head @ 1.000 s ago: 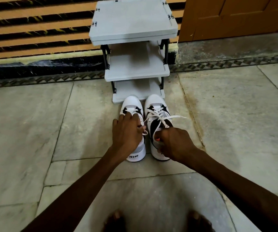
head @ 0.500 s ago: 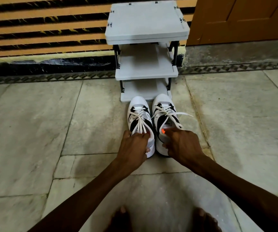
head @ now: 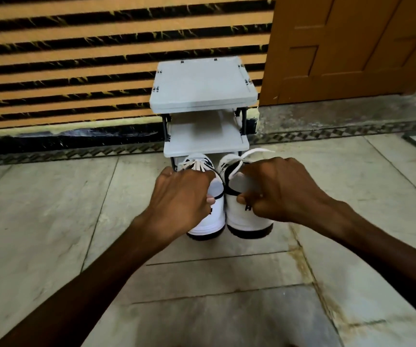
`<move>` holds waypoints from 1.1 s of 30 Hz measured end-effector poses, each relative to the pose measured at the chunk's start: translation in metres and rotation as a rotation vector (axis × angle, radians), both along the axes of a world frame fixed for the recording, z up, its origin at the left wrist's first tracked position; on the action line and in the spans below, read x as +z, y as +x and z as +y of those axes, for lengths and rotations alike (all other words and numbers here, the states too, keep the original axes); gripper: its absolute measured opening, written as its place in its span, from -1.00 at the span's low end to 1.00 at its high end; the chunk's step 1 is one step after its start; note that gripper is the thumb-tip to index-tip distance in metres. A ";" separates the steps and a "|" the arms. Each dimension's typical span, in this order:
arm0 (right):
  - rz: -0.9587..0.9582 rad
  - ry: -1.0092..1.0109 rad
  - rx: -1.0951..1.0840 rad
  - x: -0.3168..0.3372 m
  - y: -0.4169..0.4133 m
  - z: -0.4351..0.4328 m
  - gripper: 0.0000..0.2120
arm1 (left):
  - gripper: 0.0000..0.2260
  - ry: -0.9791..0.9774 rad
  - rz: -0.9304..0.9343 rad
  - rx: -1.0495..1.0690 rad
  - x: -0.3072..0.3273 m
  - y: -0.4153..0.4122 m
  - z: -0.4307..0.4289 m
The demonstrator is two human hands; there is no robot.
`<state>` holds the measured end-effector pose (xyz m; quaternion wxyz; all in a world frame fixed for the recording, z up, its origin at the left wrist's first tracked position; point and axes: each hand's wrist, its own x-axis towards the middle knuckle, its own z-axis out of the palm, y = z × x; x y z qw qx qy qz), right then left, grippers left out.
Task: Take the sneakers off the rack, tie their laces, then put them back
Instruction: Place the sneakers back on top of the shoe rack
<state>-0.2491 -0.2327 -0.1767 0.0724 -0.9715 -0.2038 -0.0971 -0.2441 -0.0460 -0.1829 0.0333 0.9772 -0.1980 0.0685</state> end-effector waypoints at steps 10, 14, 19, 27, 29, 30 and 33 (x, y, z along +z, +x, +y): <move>-0.056 0.012 0.143 0.113 -0.028 -0.006 -0.72 | -0.91 0.058 -0.171 -0.049 0.118 -0.046 0.012; -0.162 0.028 0.173 0.152 -0.033 -0.001 -0.71 | -0.88 0.104 -0.318 -0.064 0.158 -0.055 0.023; -0.314 0.035 0.190 0.185 -0.022 0.009 -0.73 | -0.88 0.068 -0.399 -0.016 0.195 -0.038 0.025; -0.495 -0.013 0.139 0.188 0.055 0.026 -0.77 | -0.91 -0.050 -0.444 0.019 0.198 0.046 0.023; -0.441 -0.001 0.087 0.178 0.083 0.026 -0.71 | -0.91 -0.092 -0.418 0.045 0.185 0.073 0.022; -0.424 0.009 0.069 0.172 0.097 0.027 -0.69 | -0.93 -0.111 -0.415 0.060 0.177 0.087 0.021; -0.373 0.034 0.031 0.149 0.131 0.029 -0.71 | -0.89 -0.145 -0.377 0.090 0.153 0.120 0.017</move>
